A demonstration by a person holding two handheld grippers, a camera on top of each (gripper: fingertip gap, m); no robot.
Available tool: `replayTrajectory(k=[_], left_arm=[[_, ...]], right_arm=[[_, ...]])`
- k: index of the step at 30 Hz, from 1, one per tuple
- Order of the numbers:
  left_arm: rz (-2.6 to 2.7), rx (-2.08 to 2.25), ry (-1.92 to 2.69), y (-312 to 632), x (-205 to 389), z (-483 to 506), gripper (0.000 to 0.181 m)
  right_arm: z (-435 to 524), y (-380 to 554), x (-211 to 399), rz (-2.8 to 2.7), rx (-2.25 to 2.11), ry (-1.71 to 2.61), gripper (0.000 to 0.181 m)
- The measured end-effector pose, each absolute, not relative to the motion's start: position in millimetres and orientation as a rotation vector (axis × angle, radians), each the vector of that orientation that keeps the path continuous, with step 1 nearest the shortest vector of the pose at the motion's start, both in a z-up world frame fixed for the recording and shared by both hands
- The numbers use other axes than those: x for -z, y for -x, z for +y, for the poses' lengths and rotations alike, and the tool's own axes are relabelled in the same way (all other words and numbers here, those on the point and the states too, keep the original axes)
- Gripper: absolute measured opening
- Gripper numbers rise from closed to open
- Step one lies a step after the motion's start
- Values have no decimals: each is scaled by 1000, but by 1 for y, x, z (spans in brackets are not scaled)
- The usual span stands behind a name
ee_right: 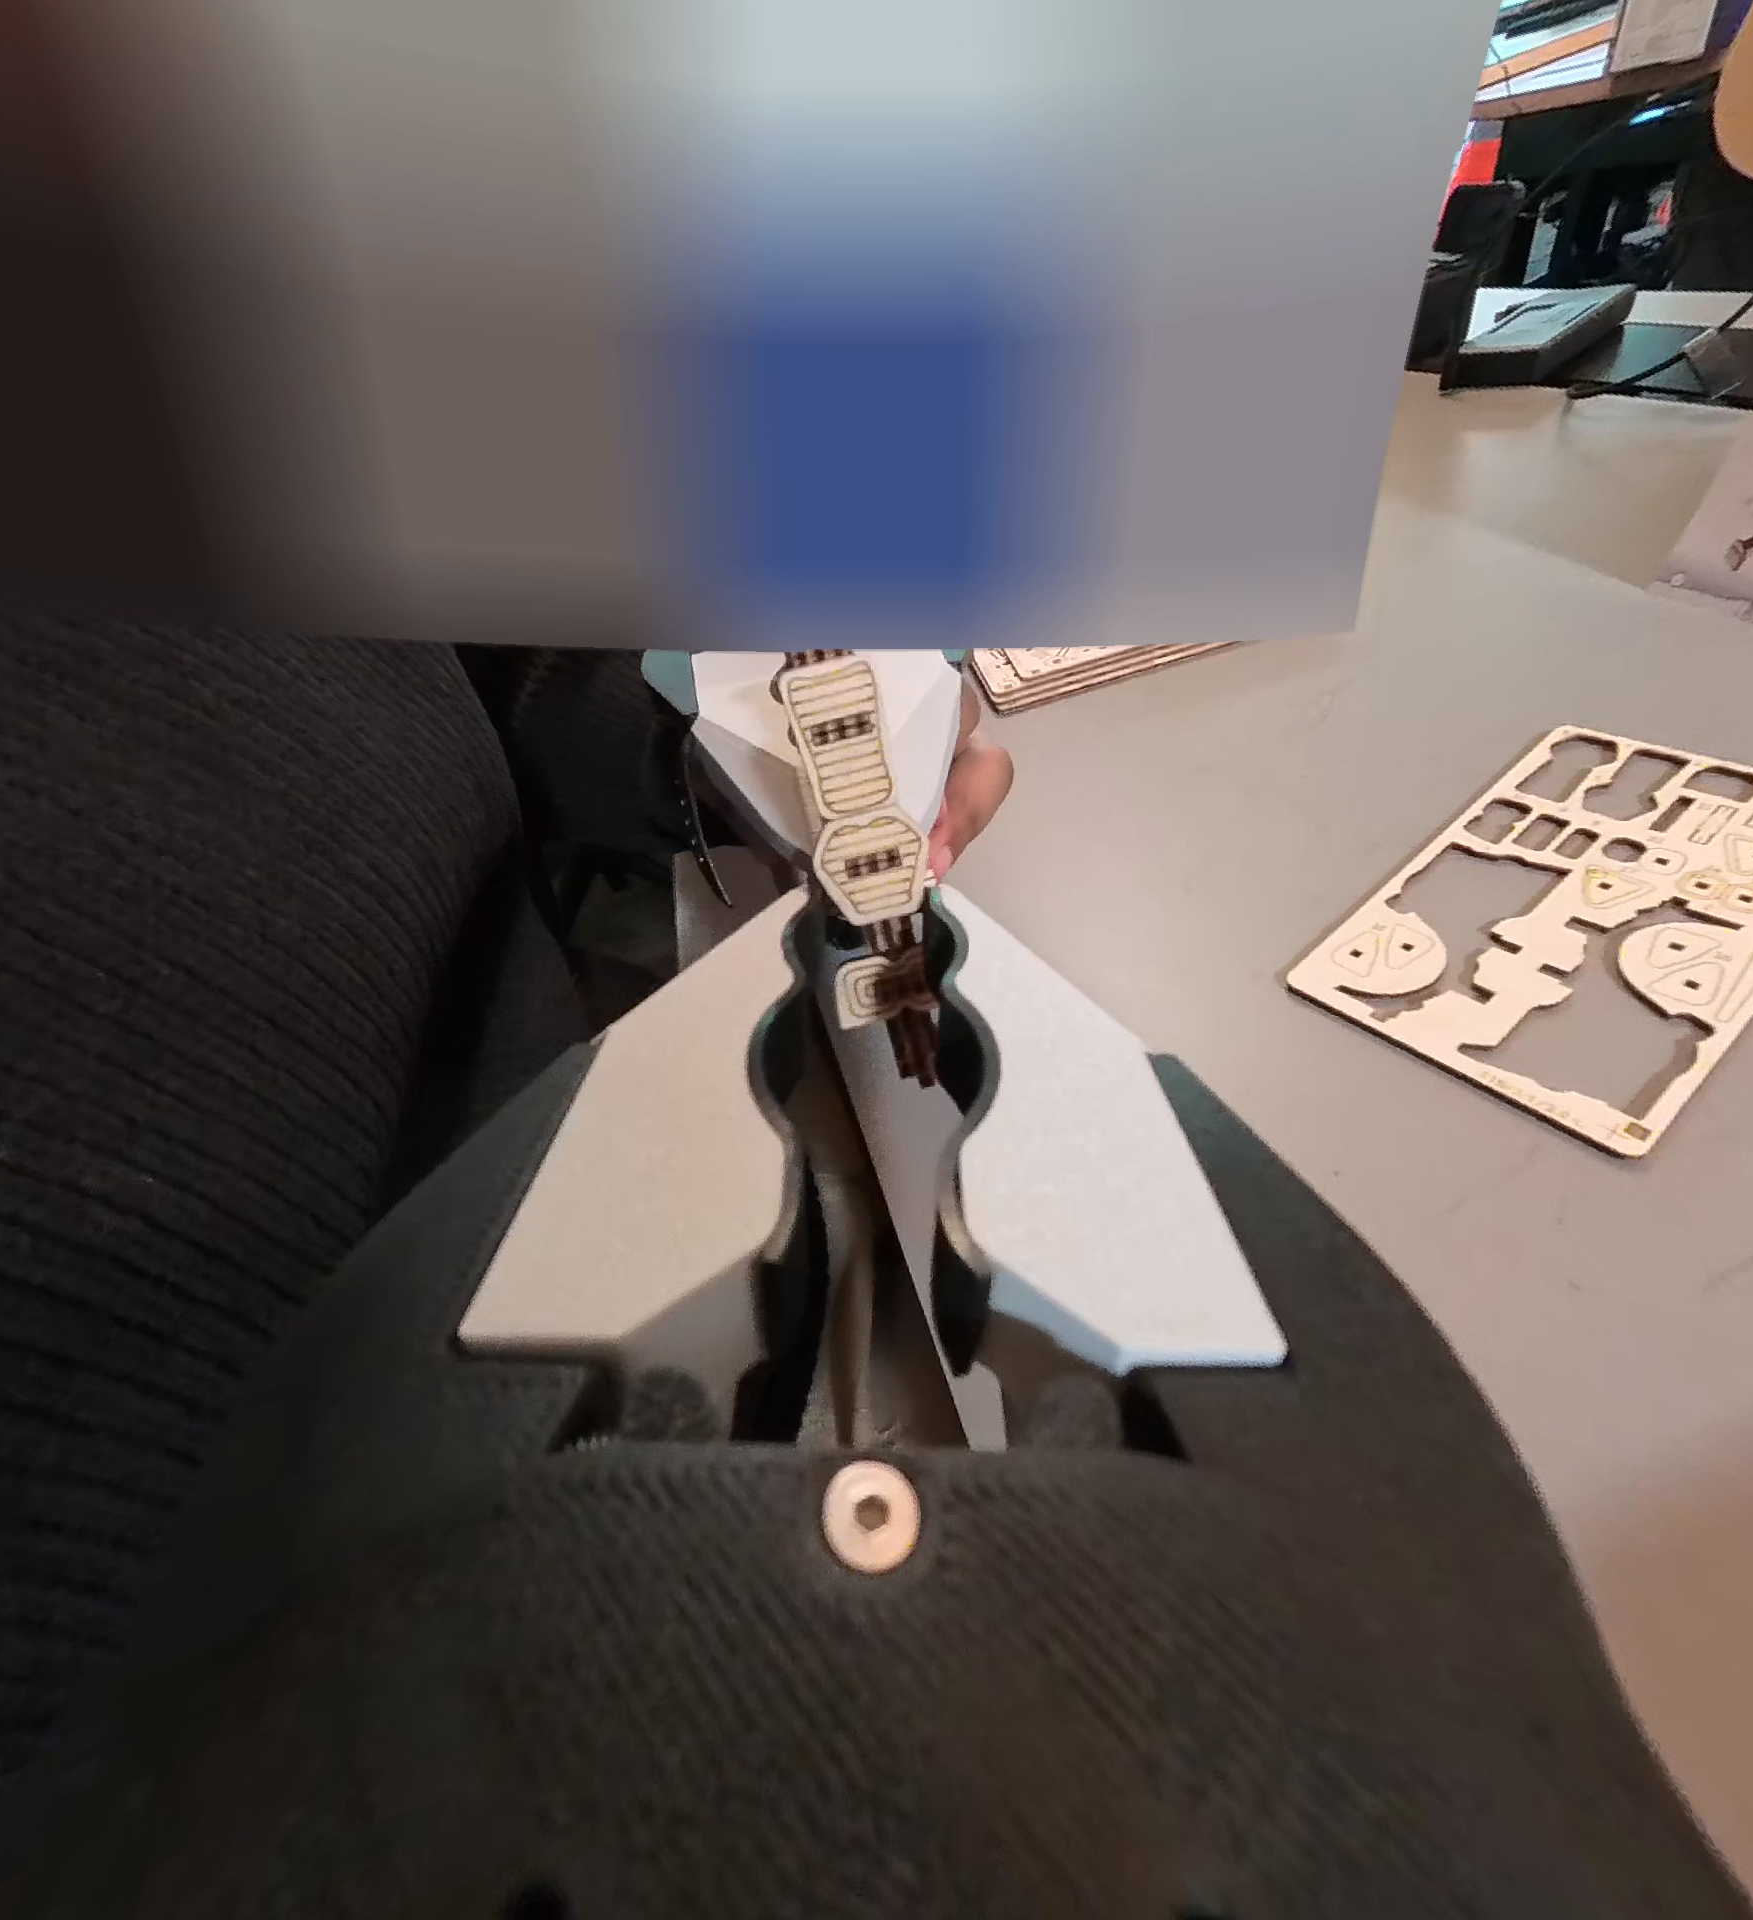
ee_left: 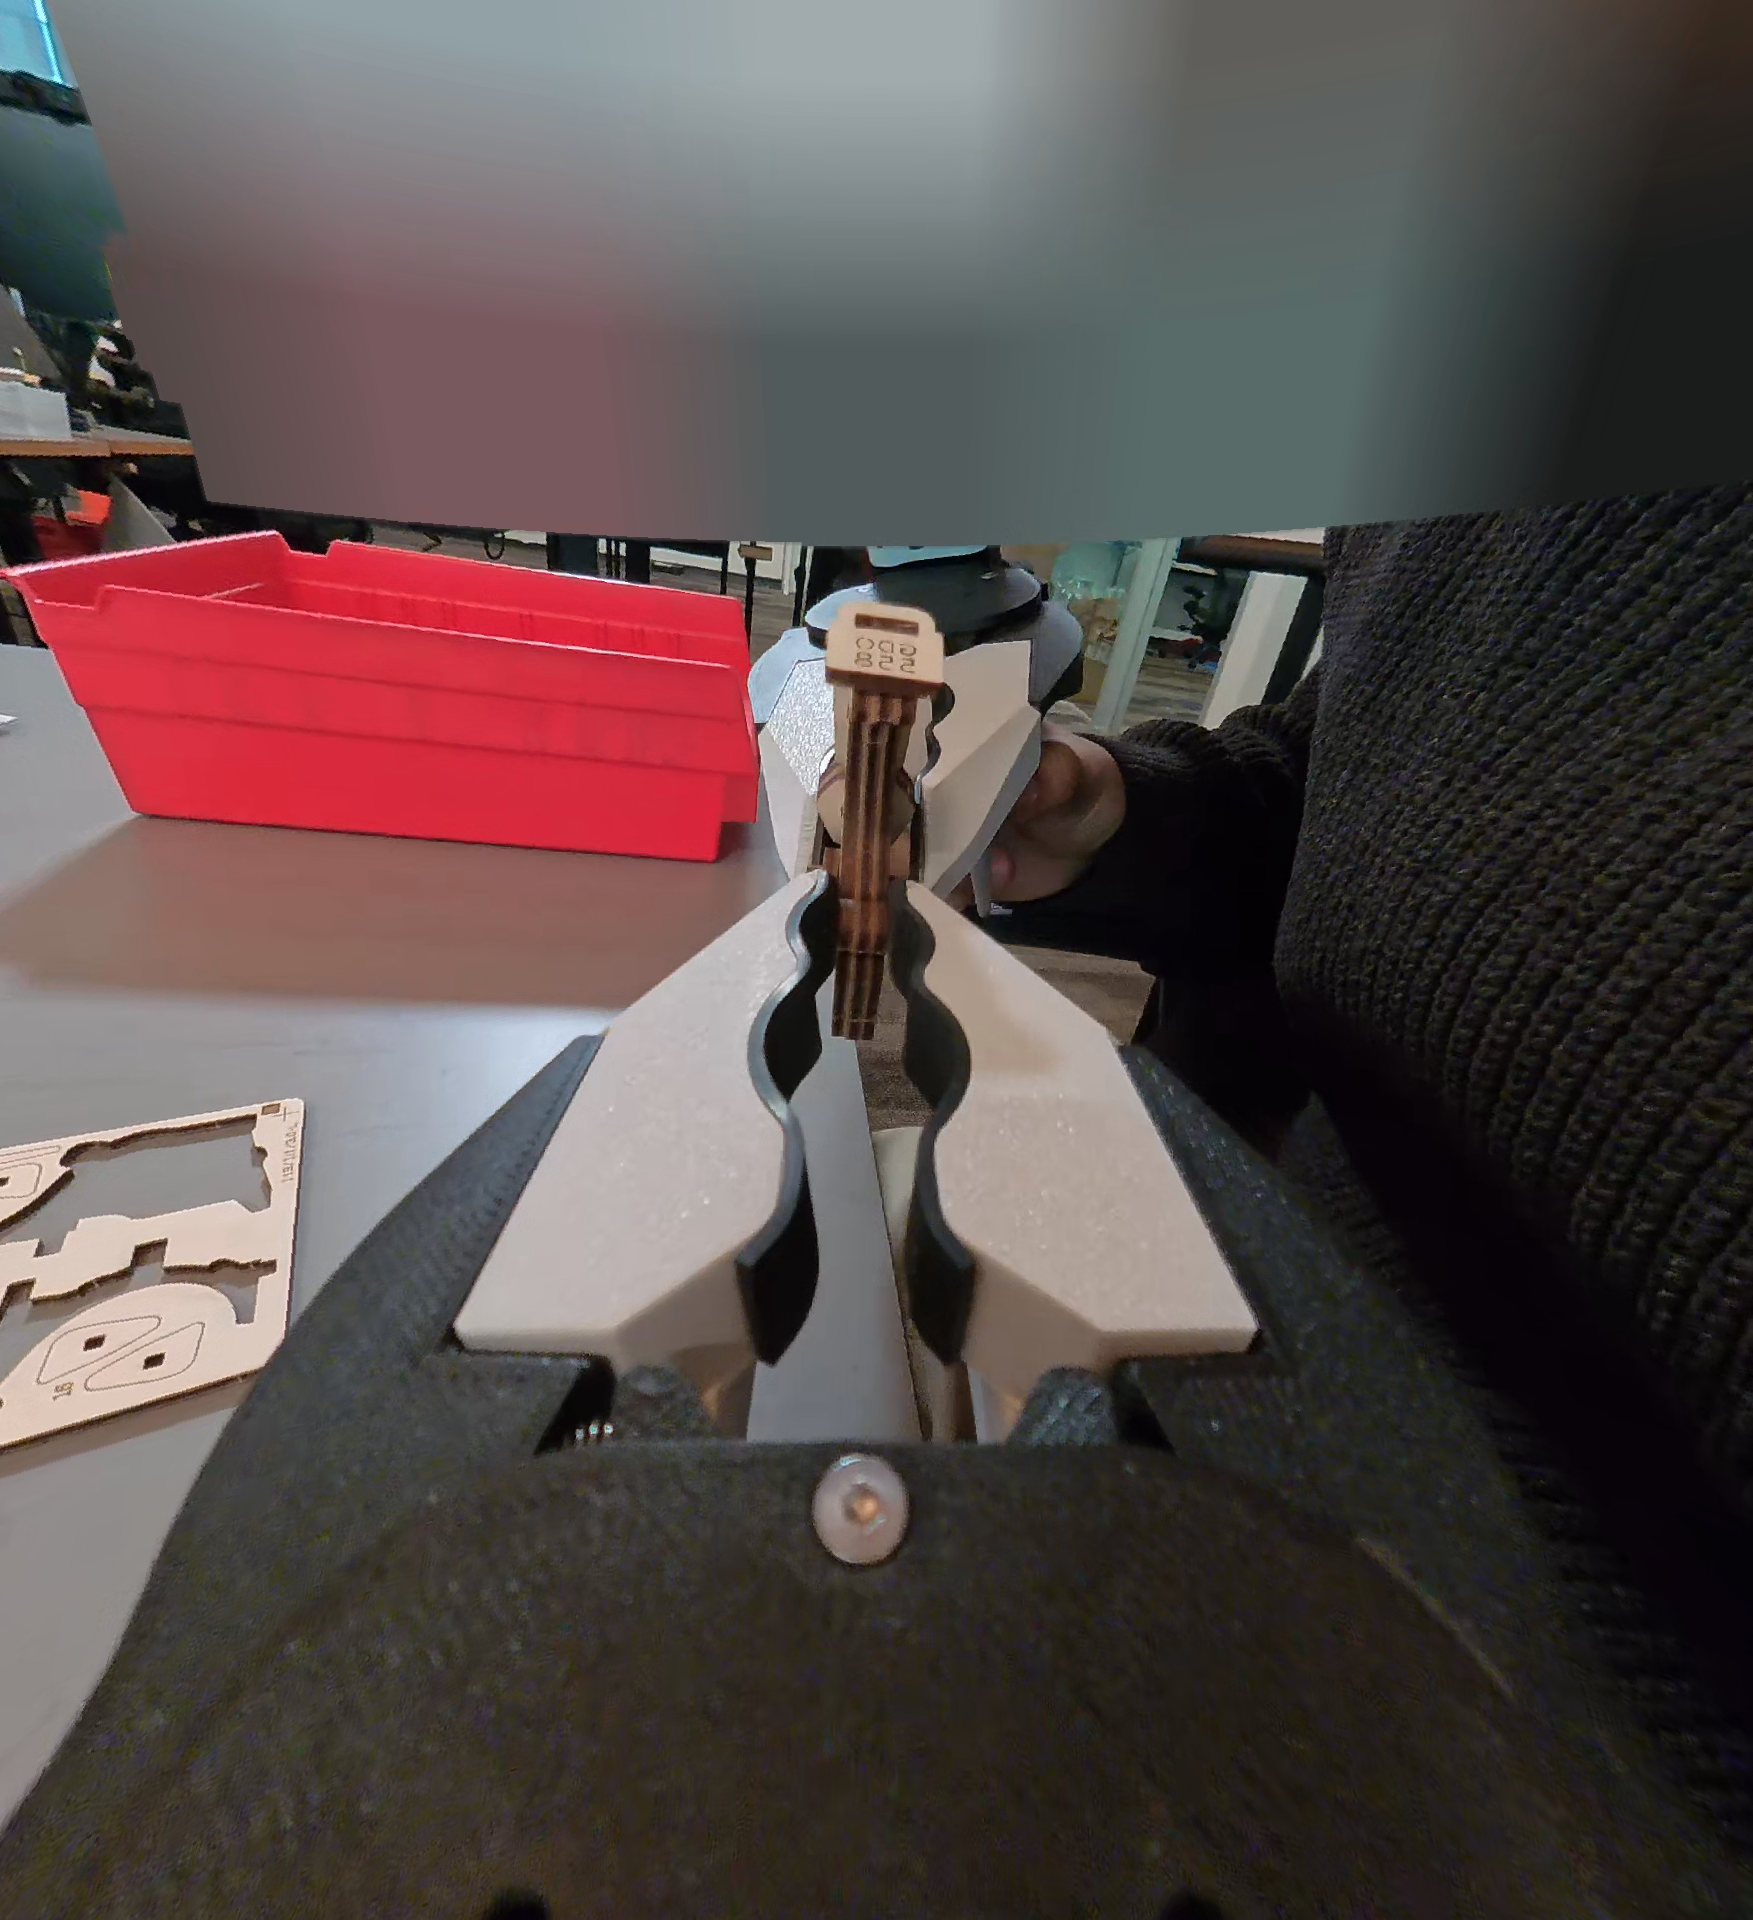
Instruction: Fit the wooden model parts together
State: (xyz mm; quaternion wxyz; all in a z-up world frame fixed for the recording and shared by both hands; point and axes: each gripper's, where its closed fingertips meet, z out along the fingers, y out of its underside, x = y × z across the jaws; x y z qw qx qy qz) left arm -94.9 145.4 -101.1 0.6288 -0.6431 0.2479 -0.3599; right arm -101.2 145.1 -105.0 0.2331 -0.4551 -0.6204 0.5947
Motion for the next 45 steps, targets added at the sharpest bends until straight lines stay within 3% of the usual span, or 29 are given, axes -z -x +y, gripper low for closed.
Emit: replayTrajectory(k=[40, 43, 45], left_arm=[[649, 786, 1433, 85, 95, 134, 7], [629, 733, 1437, 89, 95, 139, 23], [632, 747, 1440, 88, 95, 138, 22]], right_arm=[[136, 93, 103, -1809, -1455, 1089, 16], [134, 93, 103, -1816, -1456, 1084, 16], [134, 93, 103, -1819, -1457, 1087, 16]])
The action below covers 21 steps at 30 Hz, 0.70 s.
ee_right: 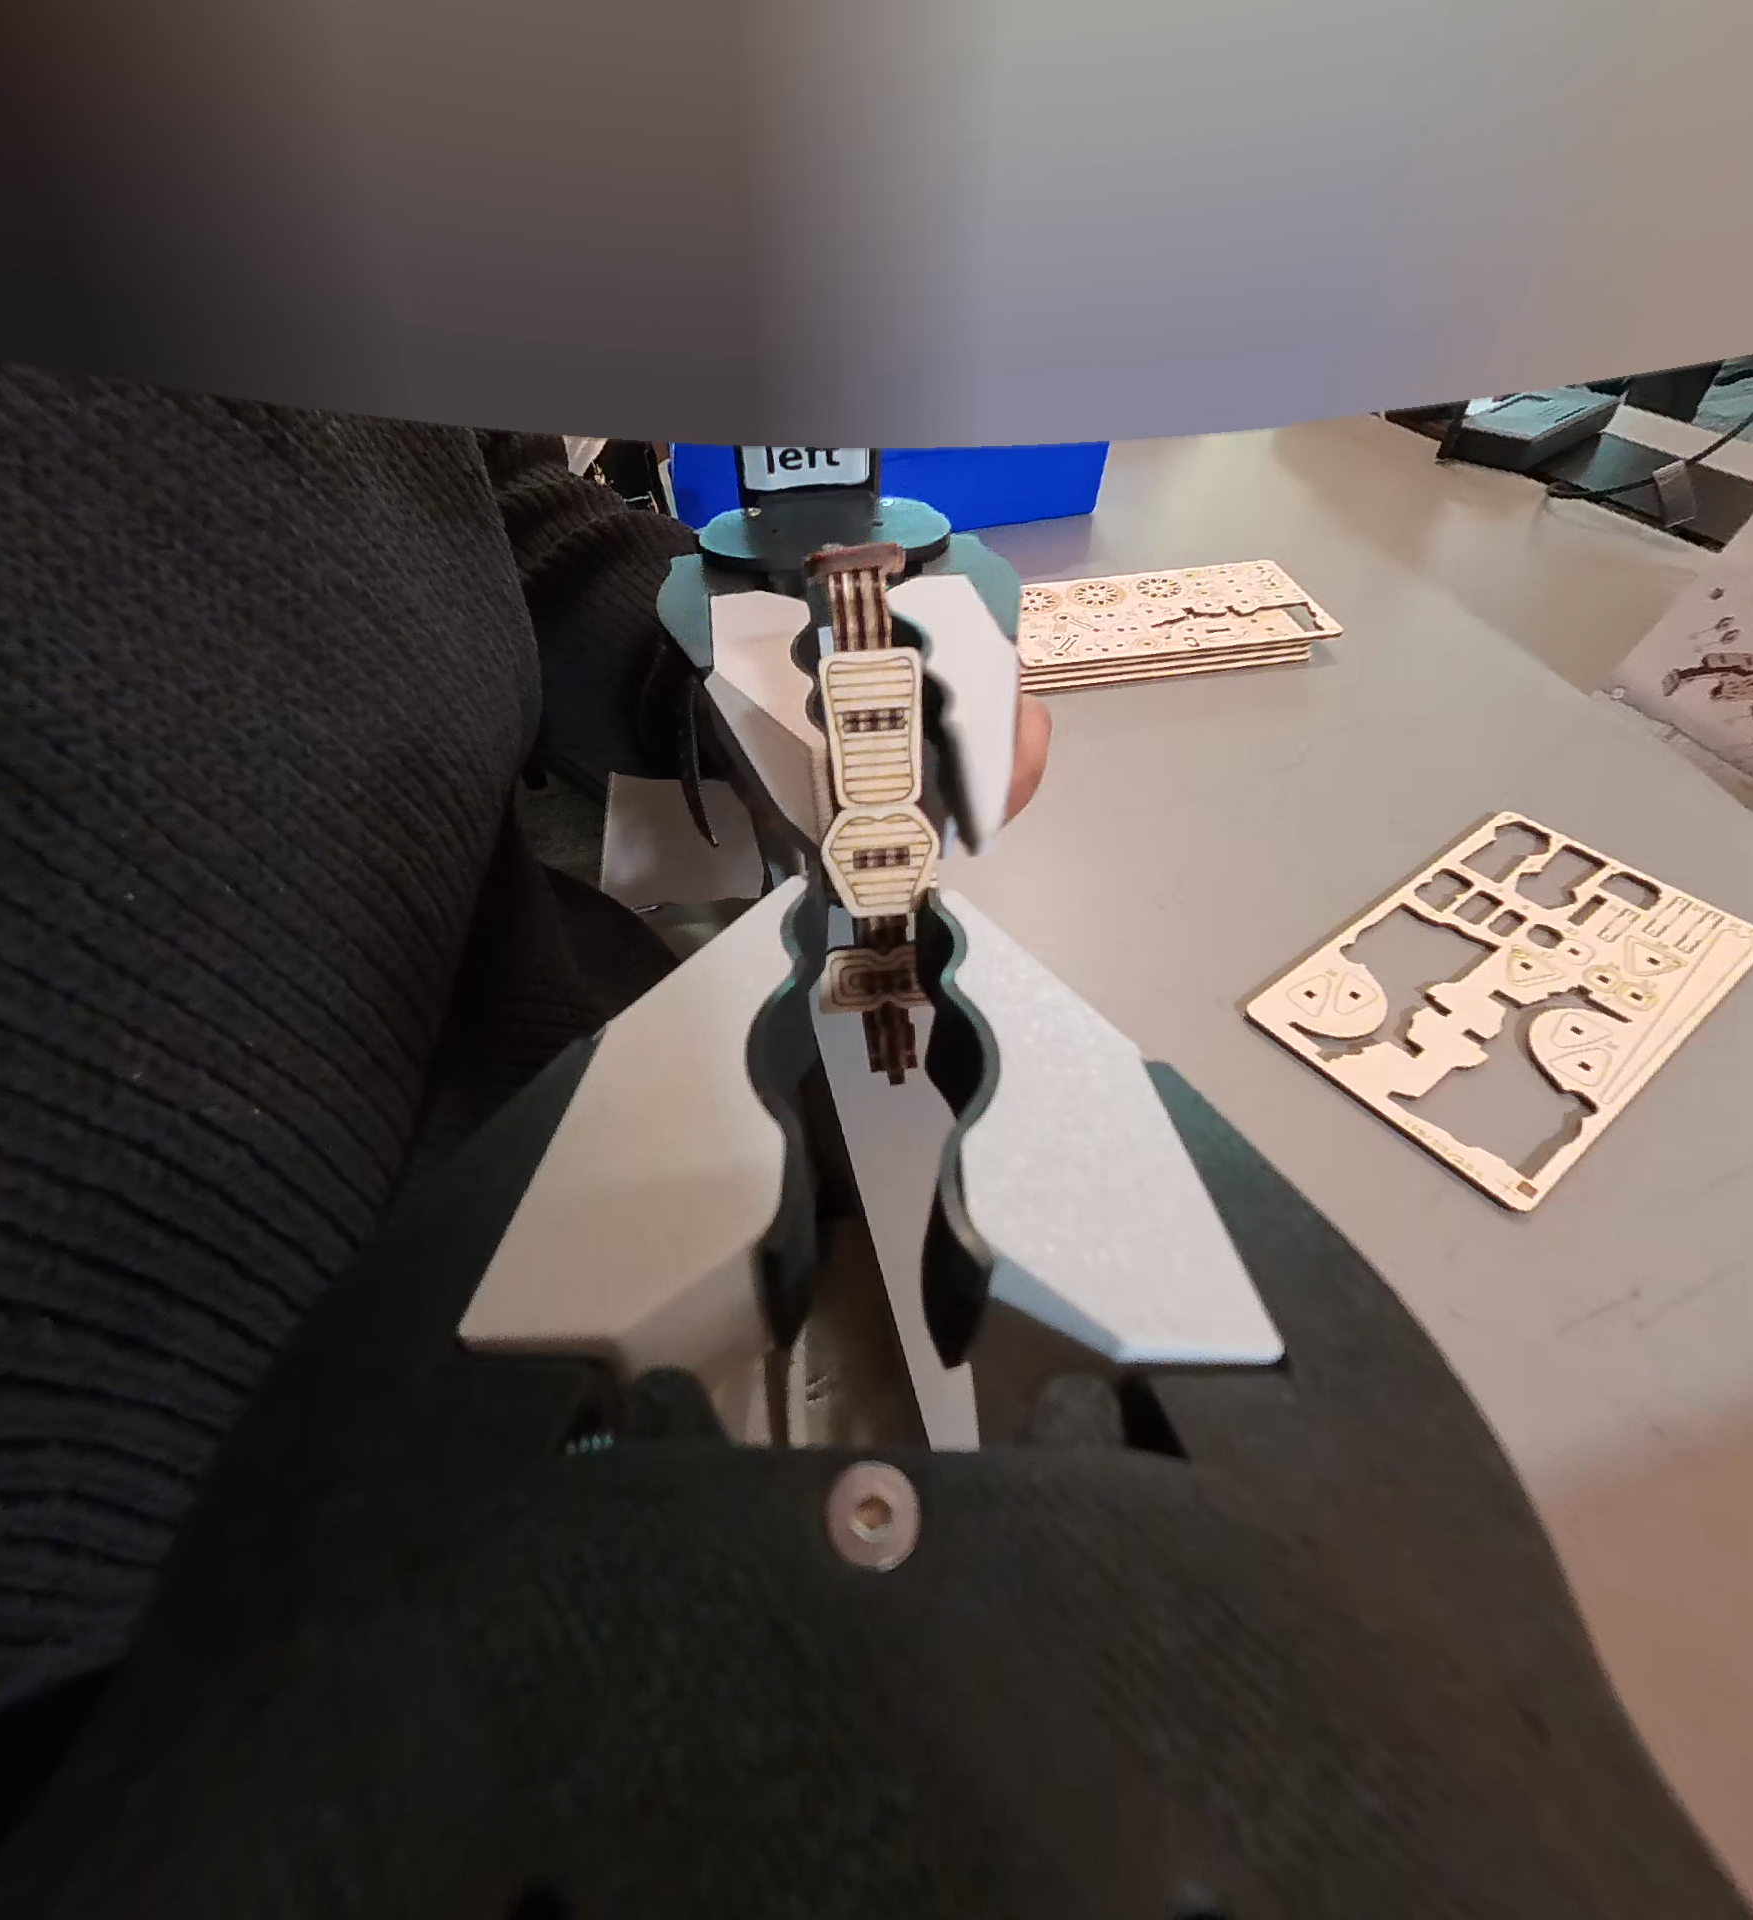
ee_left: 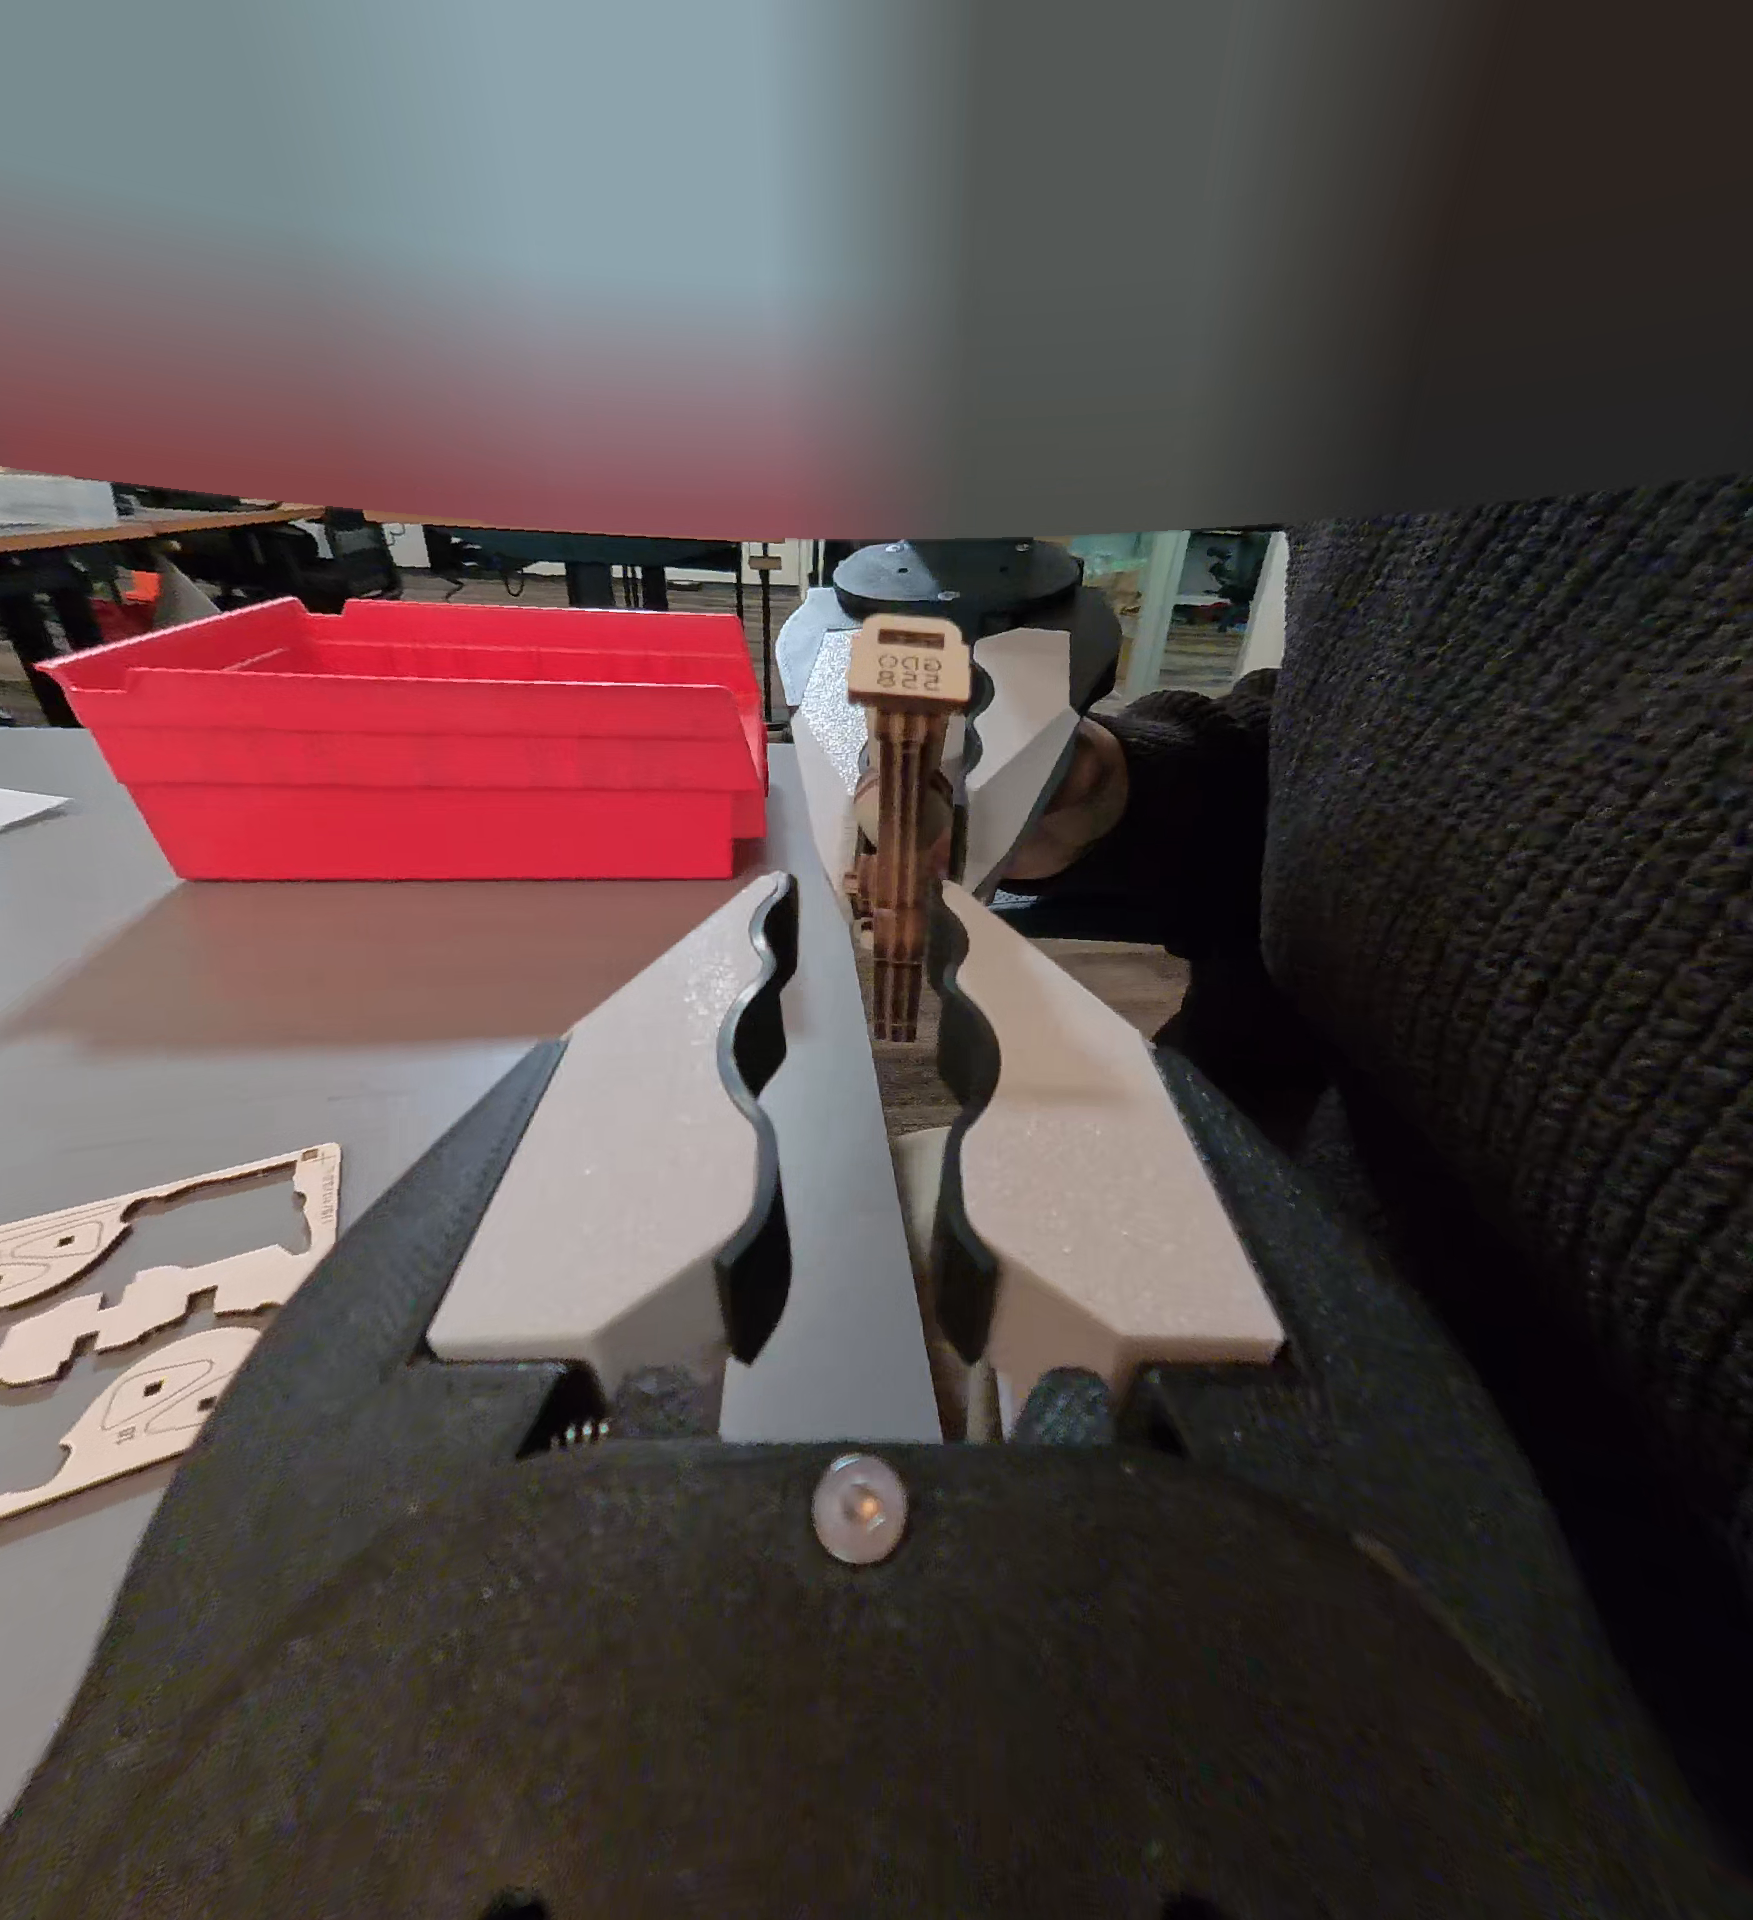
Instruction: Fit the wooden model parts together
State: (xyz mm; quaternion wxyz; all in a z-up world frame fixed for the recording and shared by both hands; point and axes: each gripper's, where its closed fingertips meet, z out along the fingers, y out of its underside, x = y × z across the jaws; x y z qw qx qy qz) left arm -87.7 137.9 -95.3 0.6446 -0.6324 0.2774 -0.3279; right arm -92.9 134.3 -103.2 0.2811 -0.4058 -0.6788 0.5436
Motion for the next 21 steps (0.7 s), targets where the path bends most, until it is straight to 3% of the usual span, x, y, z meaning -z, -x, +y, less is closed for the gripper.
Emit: replayTrajectory(k=[3, 21], left_arm=[[644, 759, 1422, 84, 94, 134, 10], [648, 806, 1418, 81, 93, 129, 9]], right_arm=[[135, 93, 103, -1815, -1476, 1095, 15], [133, 92, 103, -1828, -1513, 1099, 16]])
